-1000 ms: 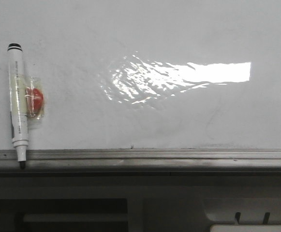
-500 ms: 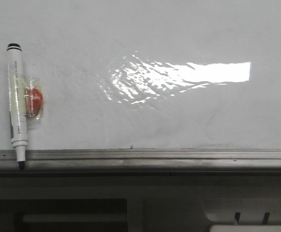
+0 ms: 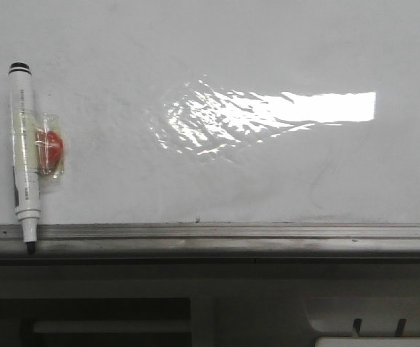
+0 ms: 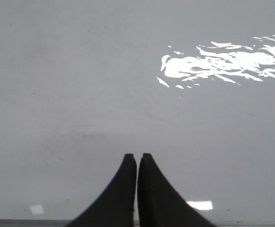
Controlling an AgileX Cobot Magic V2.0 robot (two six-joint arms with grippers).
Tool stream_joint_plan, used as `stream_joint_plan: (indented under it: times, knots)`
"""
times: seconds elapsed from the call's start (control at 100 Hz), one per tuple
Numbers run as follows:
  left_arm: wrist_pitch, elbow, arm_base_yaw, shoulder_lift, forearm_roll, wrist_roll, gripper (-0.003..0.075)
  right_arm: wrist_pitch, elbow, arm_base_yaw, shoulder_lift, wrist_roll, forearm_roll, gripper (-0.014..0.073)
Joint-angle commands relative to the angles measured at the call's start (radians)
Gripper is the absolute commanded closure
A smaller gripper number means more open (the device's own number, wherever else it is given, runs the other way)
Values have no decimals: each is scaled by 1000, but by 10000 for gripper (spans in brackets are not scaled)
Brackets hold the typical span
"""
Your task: Write number 9 on whiteboard
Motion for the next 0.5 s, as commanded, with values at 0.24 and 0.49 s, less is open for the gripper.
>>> stream_joint_plan:
  times: [0.24, 0.49]
  knots:
    - [-137, 40, -4, -27, 5, -8, 740, -82, 25, -6, 60, -8, 2, 663]
    - [-175, -47, -4, -6, -17, -8, 741, -9, -74, -6, 177, -8, 16, 662]
